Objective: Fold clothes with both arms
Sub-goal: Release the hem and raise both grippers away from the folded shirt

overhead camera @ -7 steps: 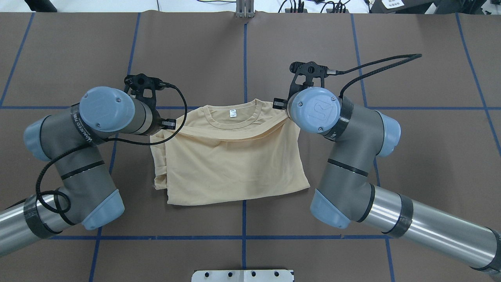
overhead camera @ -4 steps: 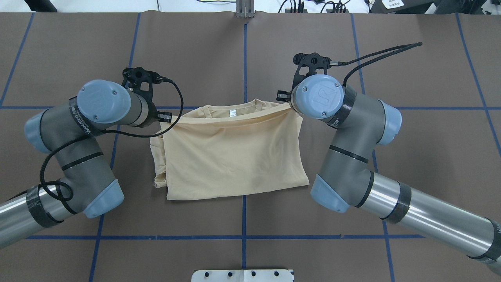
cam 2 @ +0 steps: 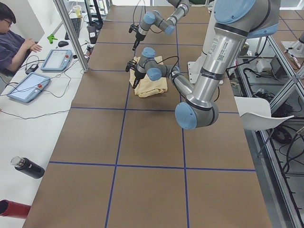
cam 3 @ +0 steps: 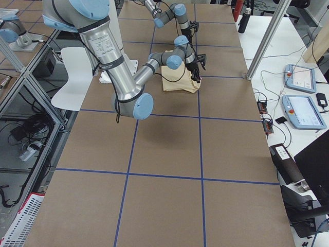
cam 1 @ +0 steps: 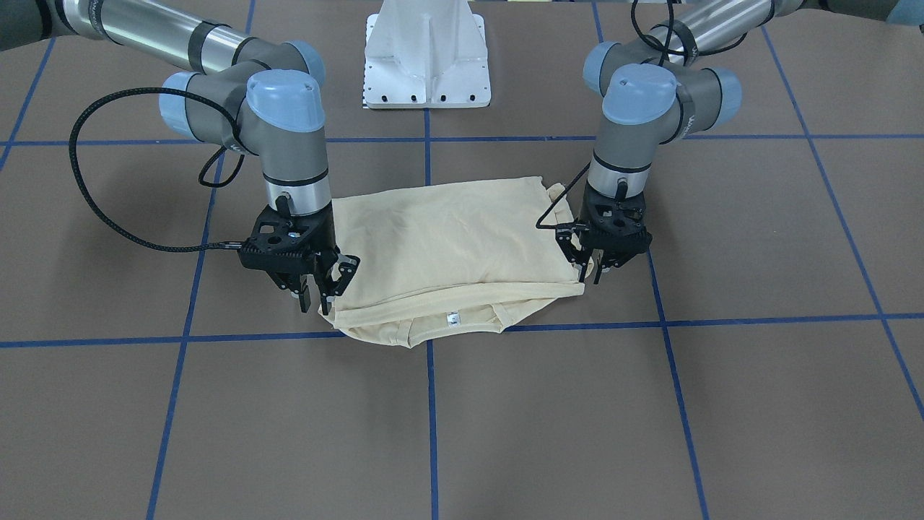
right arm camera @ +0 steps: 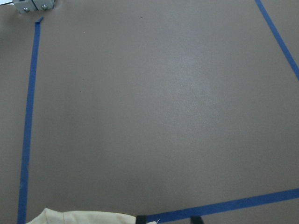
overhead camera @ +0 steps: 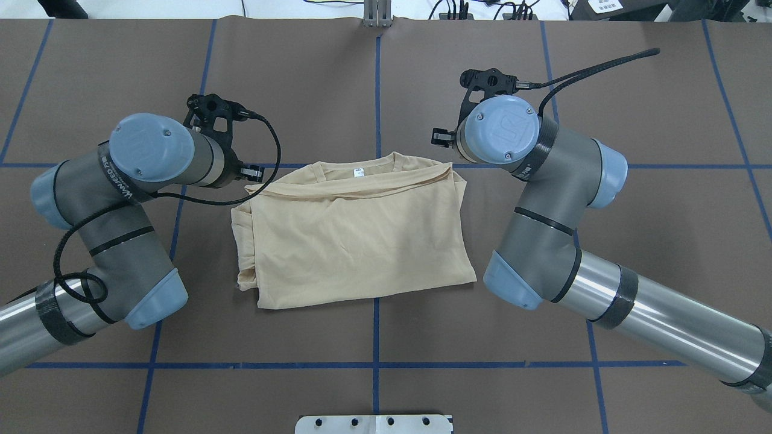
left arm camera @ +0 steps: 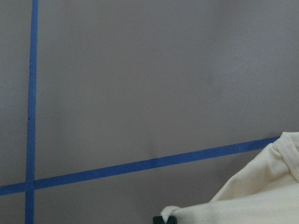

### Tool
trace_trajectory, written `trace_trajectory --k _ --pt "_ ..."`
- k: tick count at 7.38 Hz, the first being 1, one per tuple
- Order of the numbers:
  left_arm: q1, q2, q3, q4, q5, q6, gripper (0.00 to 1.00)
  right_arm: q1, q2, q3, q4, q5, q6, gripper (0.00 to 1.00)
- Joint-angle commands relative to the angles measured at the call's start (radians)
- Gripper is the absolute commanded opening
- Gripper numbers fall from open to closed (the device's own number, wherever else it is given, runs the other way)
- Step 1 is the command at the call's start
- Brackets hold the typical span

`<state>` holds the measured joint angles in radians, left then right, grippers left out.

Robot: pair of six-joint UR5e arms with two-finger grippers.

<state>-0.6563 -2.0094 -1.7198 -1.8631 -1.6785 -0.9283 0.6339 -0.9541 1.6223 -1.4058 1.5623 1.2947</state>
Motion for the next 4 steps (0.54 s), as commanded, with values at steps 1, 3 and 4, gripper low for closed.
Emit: trace_trajectory --k 1,3,4 --pt "-0.008 0.014 -0.056 -0.004 -0.056 0.046 1.00 0.052 -0.009 0.031 0.002 0.141 -0.066 1.00" --pt "-0.003 0.107 -0.150 -0.004 -0.092 0.050 1.00 0.070 -0.098 0.127 0.004 0.163 -0.147 1.00" --pt "0.006 0.150 -0.165 -0.027 -0.131 -0.001 1.00 0.099 -0.168 0.192 0.004 0.214 -0.190 1.00"
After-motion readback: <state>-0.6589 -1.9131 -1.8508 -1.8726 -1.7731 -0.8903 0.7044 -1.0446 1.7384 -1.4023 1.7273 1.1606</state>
